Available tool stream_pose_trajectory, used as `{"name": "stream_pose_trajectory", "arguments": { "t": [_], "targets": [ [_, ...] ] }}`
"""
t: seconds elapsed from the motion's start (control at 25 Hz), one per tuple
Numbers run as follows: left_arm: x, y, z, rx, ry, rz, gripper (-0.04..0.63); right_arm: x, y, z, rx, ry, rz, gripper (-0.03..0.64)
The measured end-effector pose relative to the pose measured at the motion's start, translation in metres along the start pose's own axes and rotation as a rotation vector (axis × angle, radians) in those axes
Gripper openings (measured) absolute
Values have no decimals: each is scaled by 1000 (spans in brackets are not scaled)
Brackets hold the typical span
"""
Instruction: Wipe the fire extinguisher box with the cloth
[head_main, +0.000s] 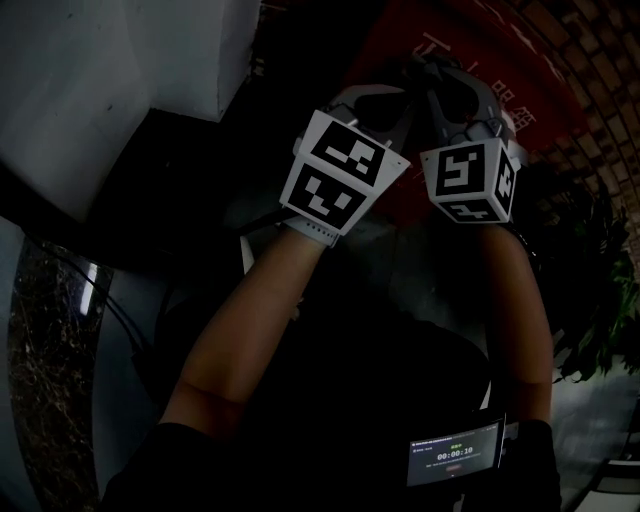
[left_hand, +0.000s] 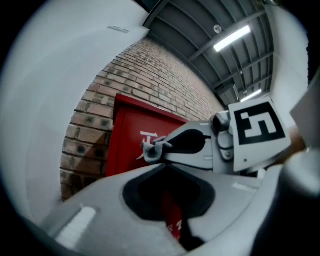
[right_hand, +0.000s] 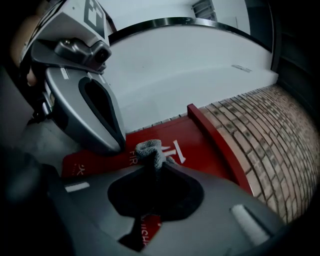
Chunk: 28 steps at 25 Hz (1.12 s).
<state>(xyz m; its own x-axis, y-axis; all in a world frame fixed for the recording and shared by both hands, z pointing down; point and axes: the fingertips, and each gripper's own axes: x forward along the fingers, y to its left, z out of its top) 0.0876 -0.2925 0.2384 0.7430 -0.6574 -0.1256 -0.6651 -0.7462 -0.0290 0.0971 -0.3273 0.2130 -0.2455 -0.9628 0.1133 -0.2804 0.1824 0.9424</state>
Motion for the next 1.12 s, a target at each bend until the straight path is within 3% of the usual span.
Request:
{"name": "stream_pose_trajectory", "arguments": {
  "t": [0.12,0.28,0.36,0.72,0.92,1.12],
  "targets": [
    [5,-18,-1,10,7,-33,3,-11,-7,-27,21,37,-10,29],
    [5,-46,9,-71,-16,-102,3,-26,-16,-64,46,82,-22,29],
    [7,-62,15,-75,-26,-131,3,-35,-21,-82,50,110,-24,29],
    [16,-125,11,-13,22,-233,3,-68,-37,-158,56,253,-51,29],
    [20,-147,7,45,19,-250,3,-83,-41,-193,47,331,-52,29],
    [17,-157,4,56,37,-272,3,-94,-44,-209,37,394,-38,29]
  ]
}}
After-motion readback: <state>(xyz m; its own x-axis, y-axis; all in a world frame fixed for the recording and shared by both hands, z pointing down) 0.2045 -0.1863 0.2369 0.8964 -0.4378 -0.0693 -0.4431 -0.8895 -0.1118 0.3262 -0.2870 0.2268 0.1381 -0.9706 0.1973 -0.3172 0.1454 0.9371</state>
